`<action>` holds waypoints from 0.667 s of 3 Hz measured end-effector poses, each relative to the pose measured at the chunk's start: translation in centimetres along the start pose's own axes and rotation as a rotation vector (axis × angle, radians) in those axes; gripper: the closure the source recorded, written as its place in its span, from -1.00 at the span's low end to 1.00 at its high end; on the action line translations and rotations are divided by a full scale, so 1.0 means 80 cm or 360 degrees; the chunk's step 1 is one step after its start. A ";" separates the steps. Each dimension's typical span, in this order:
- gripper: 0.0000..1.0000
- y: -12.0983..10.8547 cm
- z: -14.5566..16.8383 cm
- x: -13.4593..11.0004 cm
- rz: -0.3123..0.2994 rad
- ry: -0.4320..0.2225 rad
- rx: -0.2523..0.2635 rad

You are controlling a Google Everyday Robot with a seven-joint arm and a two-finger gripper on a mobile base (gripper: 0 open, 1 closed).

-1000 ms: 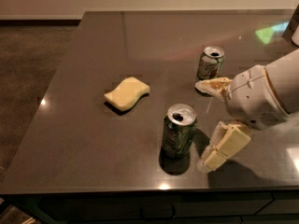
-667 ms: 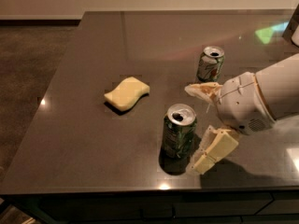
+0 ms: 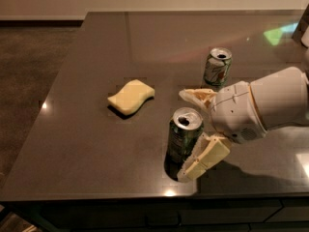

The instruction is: Knock green can over

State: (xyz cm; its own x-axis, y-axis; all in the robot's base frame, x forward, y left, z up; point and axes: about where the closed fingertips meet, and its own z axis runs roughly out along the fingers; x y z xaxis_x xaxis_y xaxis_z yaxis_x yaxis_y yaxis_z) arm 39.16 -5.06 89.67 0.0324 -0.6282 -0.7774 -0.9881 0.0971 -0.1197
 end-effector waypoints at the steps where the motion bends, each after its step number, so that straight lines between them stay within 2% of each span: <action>1: -0.63 -0.003 0.006 0.001 0.0012 -0.0027 0.0002; 2: -0.16 -0.007 0.003 0.000 0.0035 -0.0029 0.0014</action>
Offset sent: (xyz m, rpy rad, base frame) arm 0.0117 -0.0044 -0.0019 0.0324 0.0286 -0.0418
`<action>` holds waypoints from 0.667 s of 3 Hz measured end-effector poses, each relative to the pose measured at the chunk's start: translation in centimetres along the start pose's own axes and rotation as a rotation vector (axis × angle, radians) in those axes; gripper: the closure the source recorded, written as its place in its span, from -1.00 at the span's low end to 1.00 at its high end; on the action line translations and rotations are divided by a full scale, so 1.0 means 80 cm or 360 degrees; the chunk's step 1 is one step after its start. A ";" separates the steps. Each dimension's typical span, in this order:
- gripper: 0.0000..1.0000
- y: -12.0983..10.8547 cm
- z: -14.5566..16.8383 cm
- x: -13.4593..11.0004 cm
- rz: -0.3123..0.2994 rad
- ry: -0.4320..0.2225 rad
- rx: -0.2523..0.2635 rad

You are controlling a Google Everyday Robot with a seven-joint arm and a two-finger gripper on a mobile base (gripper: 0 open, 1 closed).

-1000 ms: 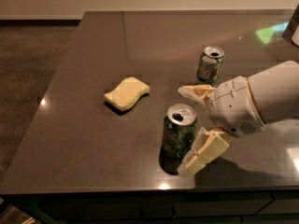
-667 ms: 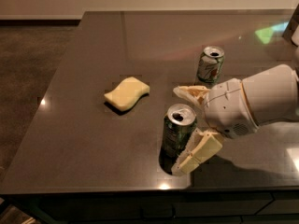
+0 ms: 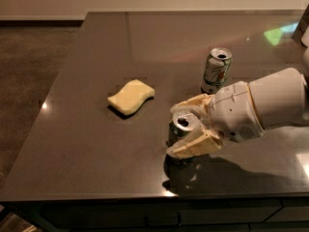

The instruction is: Knock green can over

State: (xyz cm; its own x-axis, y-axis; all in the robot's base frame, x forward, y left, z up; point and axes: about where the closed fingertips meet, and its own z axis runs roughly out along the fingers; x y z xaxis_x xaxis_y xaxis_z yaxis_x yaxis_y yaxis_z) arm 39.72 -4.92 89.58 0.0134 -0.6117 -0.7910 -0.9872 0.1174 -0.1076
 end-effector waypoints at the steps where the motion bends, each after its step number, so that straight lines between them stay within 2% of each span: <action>1: 0.31 -0.008 -0.013 -0.007 0.0038 0.0005 0.0023; 2: 0.77 -0.023 -0.036 -0.026 0.0038 0.0117 0.0072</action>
Offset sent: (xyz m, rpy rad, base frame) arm 0.0304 -0.0278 0.0627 -0.1868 0.0071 -0.1185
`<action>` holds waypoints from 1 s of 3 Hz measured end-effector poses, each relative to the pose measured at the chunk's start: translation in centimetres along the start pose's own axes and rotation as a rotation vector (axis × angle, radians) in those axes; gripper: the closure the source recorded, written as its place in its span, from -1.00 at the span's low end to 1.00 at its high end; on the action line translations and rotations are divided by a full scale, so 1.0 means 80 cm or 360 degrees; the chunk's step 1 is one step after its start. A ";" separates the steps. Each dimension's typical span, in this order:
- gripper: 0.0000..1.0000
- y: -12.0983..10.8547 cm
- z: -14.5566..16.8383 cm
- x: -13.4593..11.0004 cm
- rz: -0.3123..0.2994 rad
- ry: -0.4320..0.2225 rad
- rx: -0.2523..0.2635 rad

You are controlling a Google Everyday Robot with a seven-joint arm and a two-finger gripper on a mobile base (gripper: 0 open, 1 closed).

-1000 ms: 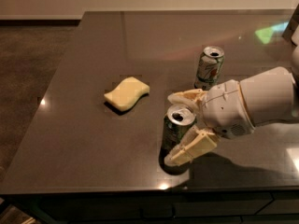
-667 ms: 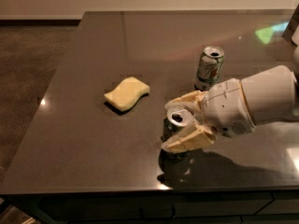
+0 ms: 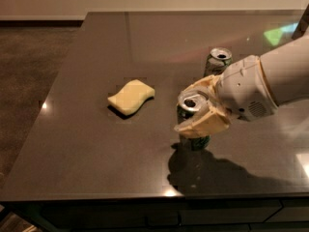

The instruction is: Knock green can over

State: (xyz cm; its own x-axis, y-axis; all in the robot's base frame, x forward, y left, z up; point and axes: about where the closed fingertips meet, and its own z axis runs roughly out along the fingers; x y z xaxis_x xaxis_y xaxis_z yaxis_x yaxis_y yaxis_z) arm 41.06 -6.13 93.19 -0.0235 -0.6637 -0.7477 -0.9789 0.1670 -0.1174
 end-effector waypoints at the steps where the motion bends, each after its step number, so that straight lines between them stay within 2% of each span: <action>1: 1.00 -0.013 -0.016 -0.018 -0.0014 0.0221 0.0030; 2: 1.00 -0.016 -0.013 -0.018 -0.0055 0.0479 0.0004; 3: 1.00 -0.016 -0.002 -0.004 -0.0132 0.0739 -0.0038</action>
Offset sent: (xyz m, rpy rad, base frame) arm 0.0223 -0.0150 0.0101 -0.5827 0.0439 -0.0066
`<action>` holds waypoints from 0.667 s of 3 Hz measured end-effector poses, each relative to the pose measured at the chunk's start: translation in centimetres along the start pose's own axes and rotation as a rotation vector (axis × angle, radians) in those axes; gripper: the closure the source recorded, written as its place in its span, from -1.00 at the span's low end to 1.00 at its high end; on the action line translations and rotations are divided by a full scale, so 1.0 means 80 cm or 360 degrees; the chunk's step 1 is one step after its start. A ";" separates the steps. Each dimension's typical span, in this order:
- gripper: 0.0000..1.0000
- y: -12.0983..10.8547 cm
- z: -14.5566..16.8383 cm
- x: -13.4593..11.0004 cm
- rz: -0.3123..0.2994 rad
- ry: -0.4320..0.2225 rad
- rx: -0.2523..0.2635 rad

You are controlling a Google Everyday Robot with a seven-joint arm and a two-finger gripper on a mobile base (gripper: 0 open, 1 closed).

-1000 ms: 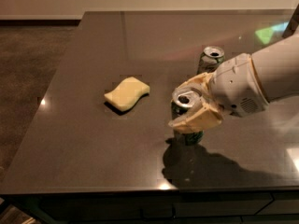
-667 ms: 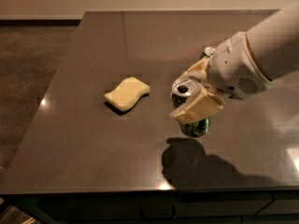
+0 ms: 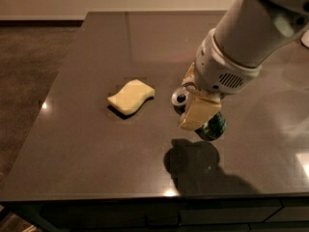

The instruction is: Knock green can over

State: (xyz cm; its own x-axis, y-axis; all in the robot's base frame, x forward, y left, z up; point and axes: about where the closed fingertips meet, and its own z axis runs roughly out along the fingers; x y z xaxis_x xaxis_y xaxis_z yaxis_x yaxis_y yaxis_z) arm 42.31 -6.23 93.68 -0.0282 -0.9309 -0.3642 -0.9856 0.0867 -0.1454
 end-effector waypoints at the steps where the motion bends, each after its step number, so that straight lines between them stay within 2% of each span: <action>1: 1.00 0.000 0.020 0.007 -0.0082 0.0190 -0.0054; 2: 0.62 0.003 0.038 0.011 -0.0160 0.0335 -0.0117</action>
Offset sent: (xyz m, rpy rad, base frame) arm 0.0027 0.0018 -0.0496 -0.3426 0.0969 0.1414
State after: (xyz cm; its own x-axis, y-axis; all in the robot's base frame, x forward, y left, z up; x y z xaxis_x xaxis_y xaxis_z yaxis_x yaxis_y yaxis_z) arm 42.57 -5.95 90.50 0.0439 -0.9877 -0.1502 -0.9945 -0.0288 -0.1008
